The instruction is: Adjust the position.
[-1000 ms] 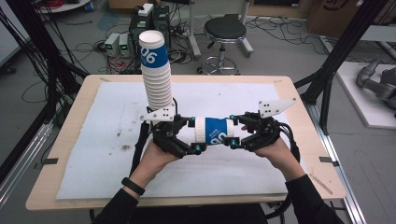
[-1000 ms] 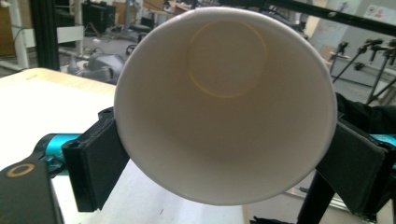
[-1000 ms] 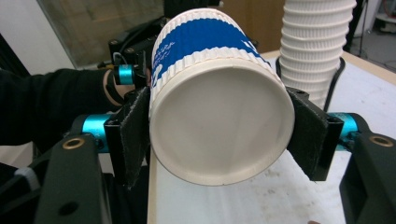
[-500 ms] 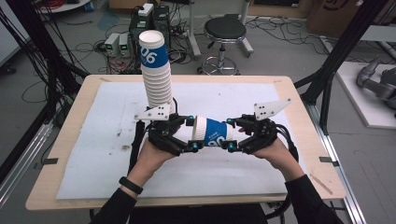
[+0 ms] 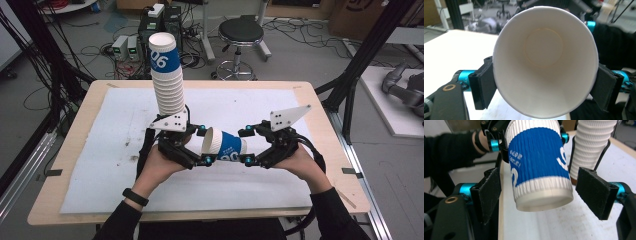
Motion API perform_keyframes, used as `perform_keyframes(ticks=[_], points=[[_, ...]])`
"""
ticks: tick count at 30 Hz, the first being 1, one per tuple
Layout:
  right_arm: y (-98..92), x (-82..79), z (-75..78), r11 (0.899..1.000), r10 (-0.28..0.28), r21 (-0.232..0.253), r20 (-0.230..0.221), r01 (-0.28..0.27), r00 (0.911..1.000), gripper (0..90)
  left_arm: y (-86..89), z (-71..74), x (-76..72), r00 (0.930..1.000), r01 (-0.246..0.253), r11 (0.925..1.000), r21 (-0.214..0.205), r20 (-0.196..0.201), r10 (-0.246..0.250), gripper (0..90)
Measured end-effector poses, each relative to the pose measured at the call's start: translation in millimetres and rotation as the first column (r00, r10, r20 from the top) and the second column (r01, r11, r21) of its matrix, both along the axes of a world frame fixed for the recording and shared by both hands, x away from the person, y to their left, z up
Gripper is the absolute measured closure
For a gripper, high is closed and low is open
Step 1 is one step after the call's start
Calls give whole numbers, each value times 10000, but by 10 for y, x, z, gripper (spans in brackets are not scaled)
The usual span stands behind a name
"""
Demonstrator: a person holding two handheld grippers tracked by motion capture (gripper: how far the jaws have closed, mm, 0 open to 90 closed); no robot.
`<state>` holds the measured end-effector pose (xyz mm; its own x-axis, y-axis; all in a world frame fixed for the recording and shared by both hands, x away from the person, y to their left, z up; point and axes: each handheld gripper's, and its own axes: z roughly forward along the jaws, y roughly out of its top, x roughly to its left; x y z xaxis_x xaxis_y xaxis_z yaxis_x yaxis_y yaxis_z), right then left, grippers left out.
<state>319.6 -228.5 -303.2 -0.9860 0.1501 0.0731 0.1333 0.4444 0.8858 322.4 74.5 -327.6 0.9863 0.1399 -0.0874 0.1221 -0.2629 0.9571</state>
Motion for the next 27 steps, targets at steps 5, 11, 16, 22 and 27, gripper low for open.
perform_keyframes(ticks=[5, 11, 16, 22, 27], points=[[100, -6, -59, 9963, 80, -856, 196, -63, 9998, 211, -61, 8, -24, 9997, 124, 9978, 656, 209, -138, 190], [218, -7, -146, 9855, 361, -1659, 75, -343, 9993, 236, -73, 16, -35, 9995, 251, 9980, 577, 182, -262, 191], [223, -7, -156, 9842, 432, -1726, 163, -397, 9989, 284, -72, 22, -40, 9994, 299, 9985, 455, 146, -306, 190], [189, 15, -168, 9920, 544, -1139, -40, -545, 9985, 288, -75, 31, -47, 9998, 114, 9999, -84, 135, -113, 160], [112, 42, -150, 9990, 357, -265, -200, -362, 9992, 288, -18, 16, -25, 9998, -45, 9901, -1401, -214, 15, 111]])
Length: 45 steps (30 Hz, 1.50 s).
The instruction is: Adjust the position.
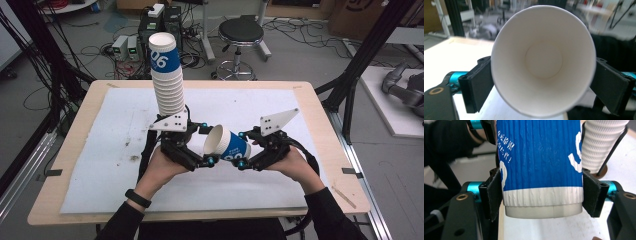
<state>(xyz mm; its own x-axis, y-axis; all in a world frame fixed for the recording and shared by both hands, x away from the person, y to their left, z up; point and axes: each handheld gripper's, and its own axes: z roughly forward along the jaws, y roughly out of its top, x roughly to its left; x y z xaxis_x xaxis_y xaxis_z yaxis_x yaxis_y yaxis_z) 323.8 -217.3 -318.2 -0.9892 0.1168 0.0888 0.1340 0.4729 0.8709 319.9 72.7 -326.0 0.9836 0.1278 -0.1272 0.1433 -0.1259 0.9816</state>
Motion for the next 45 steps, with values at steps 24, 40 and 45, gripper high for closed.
perform_keyframes(ticks=[24, 40, 45], points=[[55, -21, -53, 9899, 71, 1415, -220, -39, 9997, 291, 7, -37, 6, 9987, 228, 9876, -1553, -411, -296, 197], [19, -28, -23, 9972, 105, 744, -142, -94, 9998, 253, 61, 46, 13, 9995, 217, 9994, -283, -201, -223, 210], [67, -24, -58, 9992, -65, 387, -176, 71, 9998, 218, 28, 96, -17, 9998, 113, 9972, 734, 164, -125, 213]])
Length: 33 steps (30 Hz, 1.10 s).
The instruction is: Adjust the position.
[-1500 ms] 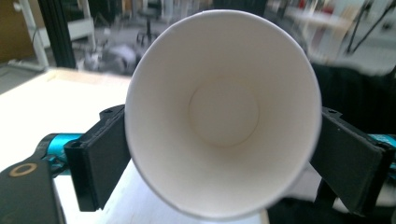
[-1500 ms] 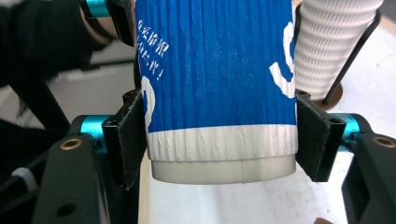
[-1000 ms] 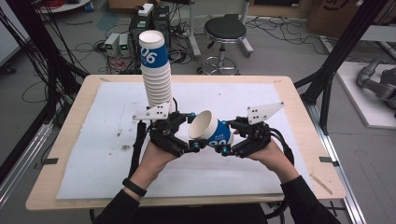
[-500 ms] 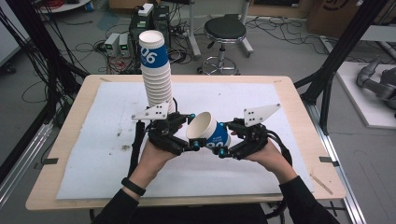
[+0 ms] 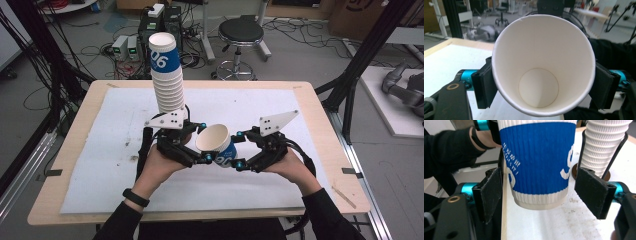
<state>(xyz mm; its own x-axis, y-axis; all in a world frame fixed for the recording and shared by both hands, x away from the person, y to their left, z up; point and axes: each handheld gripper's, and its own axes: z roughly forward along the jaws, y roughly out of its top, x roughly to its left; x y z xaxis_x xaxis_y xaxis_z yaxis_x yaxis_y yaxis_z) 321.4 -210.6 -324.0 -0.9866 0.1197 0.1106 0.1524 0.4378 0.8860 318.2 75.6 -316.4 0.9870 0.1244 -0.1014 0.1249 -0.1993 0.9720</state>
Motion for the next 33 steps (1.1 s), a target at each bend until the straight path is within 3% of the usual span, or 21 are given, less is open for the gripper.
perform_keyframes(ticks=[6, 9, 11, 14, 17, 20, 23, 28, 33], points=[[115, -15, -80, 9989, 26, -467, -13, -26, 10000, 209, -65, 32, -39, 9994, -34, 9970, 771, 332, 8, 215], [160, -21, -117, 9981, 82, -609, -9, -82, 10000, 218, -77, 49, -56, 9994, -92, 9971, 760, 341, 66, 215], [174, -21, -133, 9977, 149, -665, 47, -146, 9999, 285, -76, 58, -59, 9994, -42, 9977, 673, 345, 19, 214], [174, -18, -143, 9990, 289, -346, 85, -286, 9995, 293, -83, 63, -70, 9993, -138, 9990, 414, 348, 124, 194], [156, -19, -138, 9997, 244, 60, 27, -244, 9997, 294, -85, 60, -76, 9996, -184, 9997, -162, 204, 187, 169], [144, -28, -149, 9981, 206, 579, -58, -202, 9998, 295, -82, 38, -62, 9999, -37, 9958, -912, -122, 26, 157], [157, -40, -147, 9969, 125, 769, 108, -132, 9999, 295, -82, 11, -59, 9995, 30, 9900, -1408, -300, -73, 153], [164, -47, -152, 9944, 29, 1058, 242, -54, 9997, 295, -87, -18, -48, 9985, 34, 9827, -1849, -523, -133, 153], [170, -51, -172, 9935, -65, 1140, 313, 28, 9995, 295, -88, -24, -45, 9986, -2, 9821, -1884, -519, -98, 155]])
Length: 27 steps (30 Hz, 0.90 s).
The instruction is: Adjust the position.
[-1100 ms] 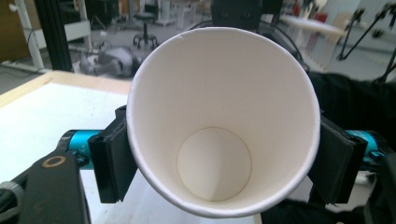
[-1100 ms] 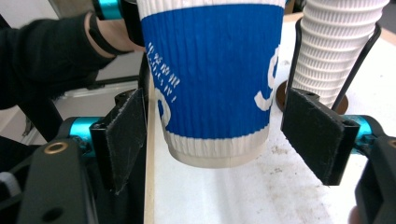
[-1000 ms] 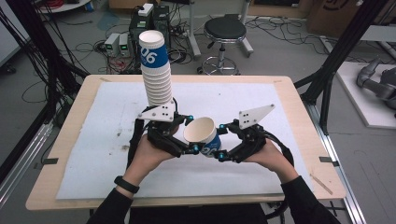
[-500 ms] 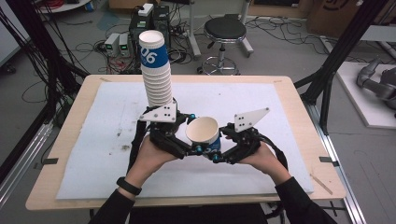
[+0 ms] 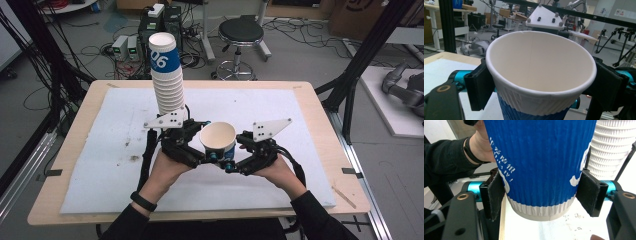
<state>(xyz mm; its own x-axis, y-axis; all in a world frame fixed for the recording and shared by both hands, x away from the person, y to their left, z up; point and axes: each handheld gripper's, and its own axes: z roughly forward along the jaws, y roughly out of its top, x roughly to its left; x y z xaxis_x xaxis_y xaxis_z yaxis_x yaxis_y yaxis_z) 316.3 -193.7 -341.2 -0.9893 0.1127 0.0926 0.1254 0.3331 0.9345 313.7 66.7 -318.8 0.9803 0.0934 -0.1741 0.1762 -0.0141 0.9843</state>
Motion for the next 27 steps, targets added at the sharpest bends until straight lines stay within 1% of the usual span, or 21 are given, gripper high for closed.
perform_keyframes(ticks=[4, 6, 11, 15, 19, 21, 23, 25, 26, 27], points=[[2, 2, -5, 10000, -4, 55, 13, 4, 10000, 296, 4, 4, -6, 9999, -76, 10000, 19, 87, 76, 170], [5, -1, -9, 10000, 24, 84, -40, -24, 10000, 296, 4, 5, -9, 9998, -113, 9999, 83, 185, 111, 181], [13, -1, -28, 10000, 13, 95, -84, -12, 10000, 295, 8, 9, -11, 9995, -161, 9995, 280, 271, 154, 200], [22, 4, -36, 10000, 22, 42, -170, -21, 9999, 287, 7, 12, -6, 9996, -138, 9989, 442, 259, 126, 203], [20, 0, -35, 9999, -153, -59, -112, 152, 9998, 238, 15, 21, -5, 9993, -184, 9972, 725, 333, 160, 205], [7, 5, -31, 9999, -102, -5, -144, 102, 9998, 233, 22, 23, 0, 9991, -219, 9967, 784, 373, 190, 206], [-5, 2, -20, 9998, -169, 124, -138, 171, 9998, 218, 26, 21, 7, 9991, -217, 9963, 833, 377, 186, 207], [-12, 5, -14, 9995, -85, 309, -237, 93, 9997, 218, 21, 17, 7, 9989, -269, 9950, 964, 401, 231, 207], [-12, 5, -13, 9994, -72, 340, -295, 82, 9995, 217, 18, 14, 10, 9991, -243, 9942, 1044, 384, 204, 207], [-11, 6, -13, 9992, -71, 382, -252, 81, 9997, 217, 15, 13, 9, 9992, -241, 9942, 1044, 347, 206, 207]])
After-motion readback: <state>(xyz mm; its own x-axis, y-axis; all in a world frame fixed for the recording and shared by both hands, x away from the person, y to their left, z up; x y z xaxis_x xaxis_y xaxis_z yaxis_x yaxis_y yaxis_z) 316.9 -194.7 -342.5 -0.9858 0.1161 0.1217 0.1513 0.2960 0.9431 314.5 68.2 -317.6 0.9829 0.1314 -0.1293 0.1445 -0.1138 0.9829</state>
